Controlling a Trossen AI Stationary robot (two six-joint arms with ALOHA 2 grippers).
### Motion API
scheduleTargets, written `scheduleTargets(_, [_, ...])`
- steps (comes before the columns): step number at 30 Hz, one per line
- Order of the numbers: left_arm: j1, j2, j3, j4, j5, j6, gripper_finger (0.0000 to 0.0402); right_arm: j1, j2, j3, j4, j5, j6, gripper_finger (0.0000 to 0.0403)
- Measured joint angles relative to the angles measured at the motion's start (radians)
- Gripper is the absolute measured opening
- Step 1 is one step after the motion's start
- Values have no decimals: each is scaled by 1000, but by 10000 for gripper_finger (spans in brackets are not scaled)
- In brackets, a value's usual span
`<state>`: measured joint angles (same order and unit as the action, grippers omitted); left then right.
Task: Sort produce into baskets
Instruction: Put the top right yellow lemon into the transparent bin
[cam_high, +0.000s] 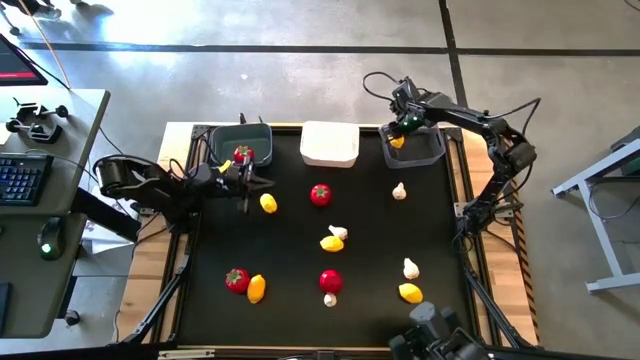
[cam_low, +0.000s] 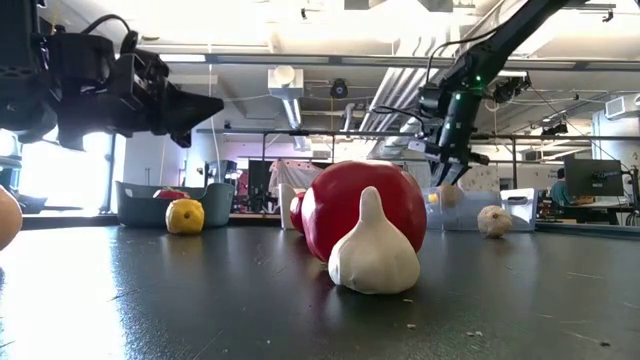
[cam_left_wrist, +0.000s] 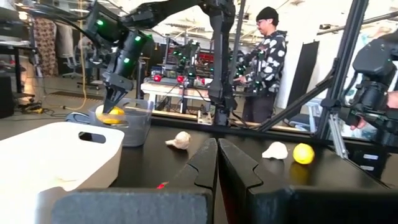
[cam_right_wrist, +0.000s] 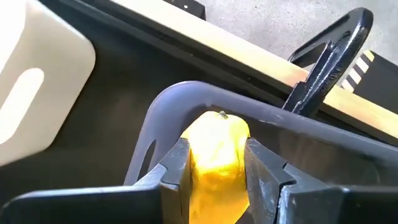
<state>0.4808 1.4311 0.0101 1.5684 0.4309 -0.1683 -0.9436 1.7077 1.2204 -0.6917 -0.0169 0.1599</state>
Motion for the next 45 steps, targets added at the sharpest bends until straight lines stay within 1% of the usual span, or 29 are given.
scheduleTargets(10, [31,0,0,0,0,-5,0,-23,0,-1,-3,83,112,90])
scheduleTargets(20, [31,0,0,-11,0,-12,0,-54,0,-1,27,106,154,90])
scheduleTargets(22, [31,0,0,-24,0,-12,0,-54,0,-1,24,102,150,90])
scheduleTargets(25, [31,0,0,-36,0,-13,0,-37,0,-1,30,60,146,90])
scheduleTargets(30, [31,0,0,-37,0,-13,0,-10,9,-1,49,61,181,90])
scheduleTargets(38, [31,0,0,-38,0,-13,0,1,102,-1,80,68,220,91])
scheduleTargets(41, [30,0,0,-39,4,-14,0,7,118,-2,88,72,208,101])
scheduleTargets(45, [29,0,0,-39,4,-15,0,24,118,-2,89,90,180,138])
